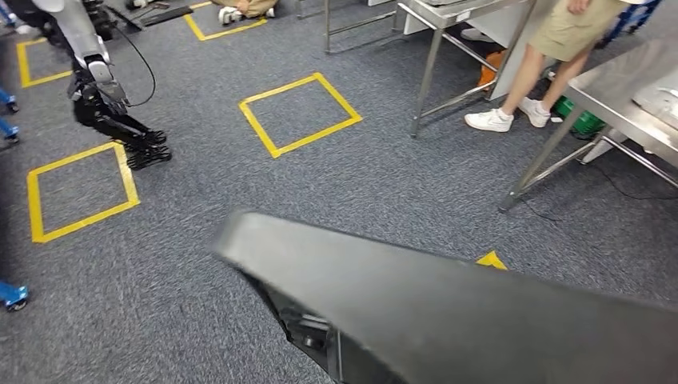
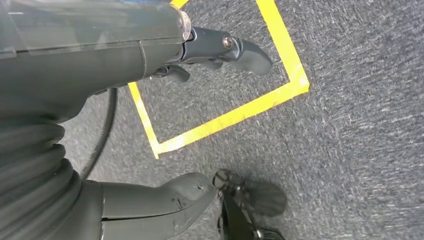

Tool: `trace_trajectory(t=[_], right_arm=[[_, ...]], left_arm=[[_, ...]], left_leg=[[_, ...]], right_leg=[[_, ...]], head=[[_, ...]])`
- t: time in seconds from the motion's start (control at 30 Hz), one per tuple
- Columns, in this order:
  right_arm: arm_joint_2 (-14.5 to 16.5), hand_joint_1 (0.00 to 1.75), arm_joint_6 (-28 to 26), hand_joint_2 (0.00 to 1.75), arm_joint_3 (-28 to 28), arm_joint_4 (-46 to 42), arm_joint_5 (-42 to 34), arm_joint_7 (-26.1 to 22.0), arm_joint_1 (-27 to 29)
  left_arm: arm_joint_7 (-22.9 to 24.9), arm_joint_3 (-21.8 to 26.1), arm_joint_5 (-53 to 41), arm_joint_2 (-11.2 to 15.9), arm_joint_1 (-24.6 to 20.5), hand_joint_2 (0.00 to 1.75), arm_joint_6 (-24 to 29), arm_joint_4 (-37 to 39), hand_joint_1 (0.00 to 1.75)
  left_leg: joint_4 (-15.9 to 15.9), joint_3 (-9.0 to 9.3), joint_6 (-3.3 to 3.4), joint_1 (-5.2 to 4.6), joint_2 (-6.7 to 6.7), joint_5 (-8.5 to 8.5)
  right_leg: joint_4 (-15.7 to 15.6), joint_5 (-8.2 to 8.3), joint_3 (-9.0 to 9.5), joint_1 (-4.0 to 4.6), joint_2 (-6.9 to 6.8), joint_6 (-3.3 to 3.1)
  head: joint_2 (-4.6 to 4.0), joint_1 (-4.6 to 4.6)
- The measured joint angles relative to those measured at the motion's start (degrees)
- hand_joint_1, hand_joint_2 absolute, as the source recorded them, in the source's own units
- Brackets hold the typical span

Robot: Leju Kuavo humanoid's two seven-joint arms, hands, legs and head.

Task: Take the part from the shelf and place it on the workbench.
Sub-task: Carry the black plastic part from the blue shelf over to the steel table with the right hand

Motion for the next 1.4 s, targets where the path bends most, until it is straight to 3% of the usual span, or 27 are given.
trace_trajectory(t=[0.03, 0.07, 0.1, 0.13, 0.2, 0.27, 0.33, 0.37, 0.43, 0.5, 0.57, 0.6, 0.63, 0.7, 0.77, 0.8, 0.87, 0.93, 1.0, 1.03, 1.07, 1.1, 1.17, 1.23, 1.3, 1.37, 1.4], right_arm=[[0.02, 1.75, 0.02, 1.75, 0.01, 0.33, 0.00, 0.01, -0.05], [0.02, 1.75, 0.09, 1.75, 0.01, 0.63, -0.02, 0.02, -0.05], [0.02, 1.75, 0.20, 1.75, 0.02, 0.93, -0.11, 0.08, -0.05], [0.03, 1.75, 0.40, 1.75, 0.02, 1.22, -0.30, 0.22, -0.06], [0.07, 1.75, 0.83, 1.75, 0.04, 1.96, -0.80, 0.61, -0.17], [0.15, 1.75, 1.12, 1.75, 0.08, 2.91, -1.07, 0.85, -0.39], [0.22, 1.75, 1.19, 1.75, 0.12, 3.73, -0.73, 0.81, -0.44], [0.23, 1.75, 1.18, 1.75, 0.15, 4.03, -0.32, 0.69, -0.38], [0.24, 1.75, 1.06, 1.75, 0.44, 4.46, 0.80, 0.41, -0.54], [0.25, 1.75, 0.81, 1.75, 1.19, 4.79, 1.77, 0.26, -0.92], [0.26, 1.75, 0.60, 1.75, 2.04, 5.11, 2.00, 0.56, -1.24], [0.26, 1.75, 0.53, 1.75, 2.33, 5.24, 1.81, 0.81, -1.41], [0.26, 1.75, 0.48, 1.75, 2.51, 5.31, 1.51, 1.05, -1.63], [0.26, 1.75, 0.42, 1.75, 2.64, 5.38, 0.86, 1.34, -2.28], [0.28, 1.75, 0.40, 1.75, 2.68, 5.41, 0.30, 1.56, -2.94], [0.30, 1.75, 0.42, 1.75, 2.69, 5.43, 0.10, 1.68, -3.14], [0.33, 1.75, 0.53, 1.75, 2.72, 5.45, -0.13, 1.84, -3.25], [0.38, 1.75, 0.61, 1.75, 2.78, 5.46, -0.24, 1.91, -3.32], [0.43, 1.75, 0.37, 1.75, 2.85, 5.46, -0.30, 1.93, -3.25], [0.45, 1.75, 0.08, 1.75, 2.87, 5.46, -0.29, 1.93, -2.98], [0.45, 1.75, -0.26, 1.75, 2.87, 5.46, -0.25, 1.93, -2.53], [0.45, 1.75, -0.64, 1.75, 2.87, 5.46, -0.18, 1.93, -1.96], [0.44, 1.75, -1.18, 1.75, 2.87, 5.44, 0.04, 1.93, -0.75], [0.40, 1.75, -1.39, 1.75, 2.87, 5.38, 0.20, 2.00, 0.20], [0.37, 1.75, -1.48, 1.75, 2.87, 5.29, 0.22, 2.18, 0.91], [0.37, 1.75, -1.53, 1.75, 2.87, 5.08, 0.16, 2.63, 1.52], [0.36, 1.75, -1.52, 1.75, 2.87, 4.94, 0.10, 2.89, 1.76]], left_arm=[[0.01, -0.01, 0.01, 0.04, 0.13, 1.75, 0.00, 0.00, 0.00], [-0.01, -0.01, 0.04, 0.07, 0.27, 1.75, 0.00, 0.00, 0.00], [-0.08, -0.02, 0.08, 0.10, 0.35, 1.75, 0.00, 0.00, 0.00], [-0.21, -0.02, 0.13, 0.14, 0.39, 1.75, -0.04, 0.00, 0.00], [-0.61, -0.02, 0.19, 0.27, 0.45, 1.75, -0.28, 0.00, 0.00], [-1.05, -0.02, 0.25, 0.35, 0.42, 1.75, -0.62, 0.01, 0.00], [-1.36, -0.02, 0.44, 0.37, 0.25, 1.75, -0.83, 0.01, 0.00], [-1.42, -0.02, 0.60, 0.38, 0.17, 1.75, -0.87, 0.01, 0.00], [-1.26, -0.02, 0.95, 0.39, 0.19, 1.75, -0.66, 0.01, 0.00], [-0.70, -0.02, 1.29, 0.43, 0.42, 1.75, -0.08, 0.02, 0.00], [-0.08, -0.04, 1.52, 0.41, 0.58, 1.75, 0.41, 0.04, 0.00], [0.12, -0.06, 1.67, 0.38, 0.56, 1.75, 0.58, 0.05, 0.00], [0.26, -0.08, 1.79, 0.34, 0.52, 1.75, 0.69, 0.05, 0.00], [0.51, -0.13, 2.07, 0.16, 0.43, 1.75, 0.98, 0.05, 0.00], [0.68, -0.17, 2.28, -0.08, 0.40, 1.75, 1.18, 0.05, 0.00], [0.64, -0.21, 2.38, -0.23, 0.39, 1.75, 1.19, 0.05, 0.00], [0.20, -0.30, 2.50, -0.50, 0.27, 1.75, 1.03, 0.05, 0.00], [-0.53, -0.36, 2.65, -0.66, 0.19, 1.75, 0.77, 0.04, 0.00], [-1.03, -0.38, 2.97, -0.68, 0.26, 1.75, 0.68, 0.05, 0.00], [-1.11, -0.39, 3.10, -0.68, 0.35, 1.75, 0.70, 0.05, 0.00], [-1.05, -0.41, 3.16, -0.70, 0.49, 1.75, 0.75, 0.05, 0.00], [-0.86, -0.45, 3.15, -0.73, 0.63, 1.75, 0.82, 0.05, 0.00], [0.00, -0.82, 2.79, -0.79, 0.82, 1.75, 1.09, 0.07, 0.00], [1.50, -1.53, 1.93, -0.75, 0.97, 1.75, 1.66, 0.22, 0.00], [2.88, -2.36, 1.12, -0.75, 0.97, 1.75, 2.34, 0.40, 0.00], [3.72, -3.03, 0.79, -0.97, 0.82, 1.75, 2.68, 0.43, 0.00], [4.00, -3.30, 0.75, -1.09, 0.79, 1.75, 2.76, 0.43, 0.00]], left_leg=[[3.57, -1.89, -0.18, 0.04, -0.36, -1.16], [5.30, -2.99, -0.32, 0.06, -0.46, -1.13], [4.76, -3.03, -0.43, 0.10, -0.54, 0.07], [1.96, -1.99, -0.49, 0.15, -0.79, 2.20], [-6.16, 1.46, -0.53, 0.34, -2.99, 6.20], [-10.68, 3.47, -0.14, 0.41, -4.93, 7.37], [-11.30, 3.79, 0.70, 0.33, -4.27, 7.26], [-11.48, 3.86, 1.11, 0.33, -3.56, 7.37], [-11.80, 3.98, 1.83, 0.44, -2.15, 7.59], [-11.84, 4.00, 2.18, 0.32, -0.73, 7.48], [-11.83, 4.07, 2.22, 0.23, 0.71, 7.27], [-11.83, 4.19, 2.15, 0.23, 1.37, 7.15], [-11.84, 4.39, 2.05, 0.23, 1.99, 7.02], [-11.90, 5.03, 1.74, 0.17, 3.11, 6.68], [-12.00, 5.58, 1.19, 0.13, 4.07, 6.28], [-12.15, 5.81, 0.83, 0.14, 4.60, 6.13], [-12.30, 6.23, 0.11, 0.24, 5.20, 5.88], [-9.95, 5.38, -0.38, 0.31, 3.18, 4.26], [-2.82, 1.83, -0.56, 0.37, 0.41, 0.61], [1.35, -0.39, -0.60, 0.36, -0.13, -1.05], [4.24, -2.08, -0.63, 0.34, -0.31, -1.67], [5.15, -2.91, -0.60, 0.32, -0.39, -1.12], [-0.22, -1.19, -0.28, 0.27, -1.05, 3.29], [-8.31, 2.03, 0.36, 0.19, -3.63, 7.11], [-11.62, 3.44, 0.87, -0.07, -5.09, 7.76], [-12.12, 3.76, 1.28, -0.06, -3.89, 7.84], [-12.41, 3.92, 1.59, 0.10, -3.22, 7.95]], right_leg=[[0.16, -0.06, -0.05, -0.01, 0.69, -0.04], [0.34, -0.15, -0.07, -0.04, 1.45, -0.02], [0.58, -0.28, -0.05, -0.09, 2.25, 0.08], [0.83, -0.47, 0.04, -0.19, 3.04, 0.25], [1.30, -0.92, 0.16, -0.33, 4.42, 0.81], [1.48, -1.14, -0.04, -0.40, 5.72, 1.50], [1.43, -1.01, -0.41, -0.56, 7.00, 2.21], [1.68, -1.10, -0.58, -0.62, 6.70, 2.50], [4.71, -2.96, -2.07, -0.65, 3.97, 3.03], [12.03, -6.60, -5.83, -0.82, 0.96, 3.52], [17.84, -8.30, -9.06, -1.06, 0.22, 3.83], [17.78, -7.51, -9.22, -1.12, 0.07, 3.85], [15.39, -5.76, -8.12, -1.12, -0.19, 3.75], [7.00, -1.85, -3.86, -0.72, -2.30, 3.05], [1.81, -0.49, -1.30, -0.12, -4.16, 2.31], [1.37, -0.72, -1.19, 0.11, -4.19, 2.05], [1.00, -0.44, -1.12, 0.02, -2.86, 1.58], [0.43, 0.15, -0.80, -0.36, -1.56, 1.08], [0.45, 0.30, -0.77, -0.42, -0.33, 0.67], [0.60, 0.21, -0.81, -0.31, 0.32, 0.49], [0.72, 0.09, -0.75, -0.22, 1.04, 0.40], [0.83, -0.07, -0.61, -0.15, 1.79, 0.37], [0.96, -0.41, -0.11, -0.14, 3.36, 0.55], [1.13, -0.79, 0.18, -0.27, 4.73, 0.95], [1.21, -0.95, -0.10, -0.61, 5.95, 1.64], [1.20, -0.92, -0.39, -0.78, 6.93, 2.37], [1.64, -1.22, -0.57, -0.69, 6.24, 2.68]], head=[[0.00, 0.00], [0.00, -0.01], [0.00, 0.00], [0.00, -0.01], [-0.01, 0.01], [-0.01, 0.01], [-0.01, 0.01], [-0.01, 0.01], [-0.01, 0.03], [-0.01, 0.03], [0.00, 0.03], [0.00, 0.03], [0.00, 0.03], [-0.01, 0.03], [-0.01, 0.02], [-0.01, 0.02], [-0.01, 0.02], [-0.01, 0.02], [-0.01, 0.02], [-0.01, 0.01], [-0.01, 0.01], [-0.01, 0.01], [0.00, 0.01], [0.00, 0.02], [-0.01, 0.02], [-0.01, 0.01], [-0.01, 0.02]])
